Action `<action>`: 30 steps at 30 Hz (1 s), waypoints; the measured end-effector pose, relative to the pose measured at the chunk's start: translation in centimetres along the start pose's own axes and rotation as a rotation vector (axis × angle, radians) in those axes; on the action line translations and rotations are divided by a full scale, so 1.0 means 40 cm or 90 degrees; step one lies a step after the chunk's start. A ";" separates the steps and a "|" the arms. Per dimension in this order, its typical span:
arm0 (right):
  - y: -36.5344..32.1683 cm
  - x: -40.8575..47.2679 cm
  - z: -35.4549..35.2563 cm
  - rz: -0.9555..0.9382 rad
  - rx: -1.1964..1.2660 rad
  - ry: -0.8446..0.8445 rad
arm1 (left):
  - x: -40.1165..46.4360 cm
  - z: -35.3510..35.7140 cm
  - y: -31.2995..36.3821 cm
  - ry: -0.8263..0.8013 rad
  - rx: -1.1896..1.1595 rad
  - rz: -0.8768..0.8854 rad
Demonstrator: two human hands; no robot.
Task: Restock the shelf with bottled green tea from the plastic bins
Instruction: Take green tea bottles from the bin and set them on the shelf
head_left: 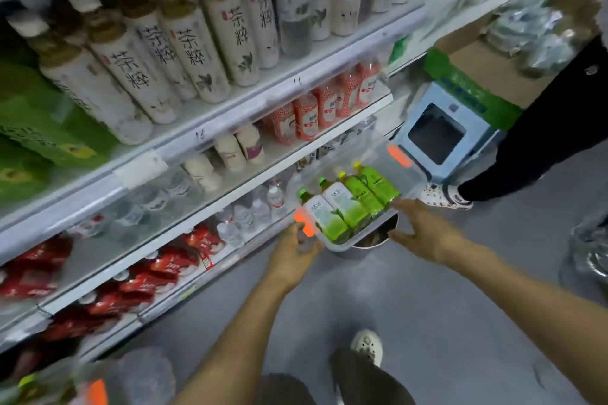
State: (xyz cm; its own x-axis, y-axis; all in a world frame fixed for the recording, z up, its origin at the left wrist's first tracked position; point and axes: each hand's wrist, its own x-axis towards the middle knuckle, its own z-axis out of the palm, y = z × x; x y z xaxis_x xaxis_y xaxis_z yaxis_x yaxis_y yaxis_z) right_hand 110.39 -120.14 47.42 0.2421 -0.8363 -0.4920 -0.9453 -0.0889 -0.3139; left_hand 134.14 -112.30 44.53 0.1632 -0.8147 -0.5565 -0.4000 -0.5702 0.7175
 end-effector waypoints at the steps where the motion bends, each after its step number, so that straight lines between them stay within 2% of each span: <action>1: 0.024 0.042 0.004 -0.012 -0.001 -0.015 | 0.033 0.027 0.004 0.000 -0.022 -0.028; 9: 0.105 0.340 0.140 0.021 0.020 -0.115 | 0.338 0.179 -0.035 0.024 -0.079 -0.171; 12: 0.131 0.447 0.215 0.049 0.033 -0.124 | 0.476 0.234 -0.065 0.018 -0.097 -0.212; 15: 0.145 0.559 0.285 0.045 0.033 -0.127 | 0.588 0.277 -0.106 0.059 -0.100 -0.257; 18: 0.143 0.650 0.354 0.057 0.018 -0.123 | 0.666 0.312 -0.137 0.067 -0.042 -0.273; 22: 0.126 0.732 0.440 0.074 -0.006 -0.121 | 0.737 0.342 -0.145 -0.011 0.095 -0.309; 26: 0.135 0.774 0.477 0.051 -0.039 -0.129 | 0.761 0.347 -0.147 0.016 0.188 -0.280; 30: 0.141 0.793 0.477 0.010 -0.054 -0.091 | 0.803 0.326 -0.152 0.011 0.221 -0.303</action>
State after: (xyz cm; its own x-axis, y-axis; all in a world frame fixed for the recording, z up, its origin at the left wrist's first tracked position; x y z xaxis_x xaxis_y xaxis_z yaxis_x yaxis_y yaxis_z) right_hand 116.93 -136.86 14.56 0.2495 -0.7531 -0.6088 -0.9630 -0.1267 -0.2379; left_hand 130.04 -133.61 16.85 0.4109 -0.4810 -0.7745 -0.5502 -0.8082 0.2100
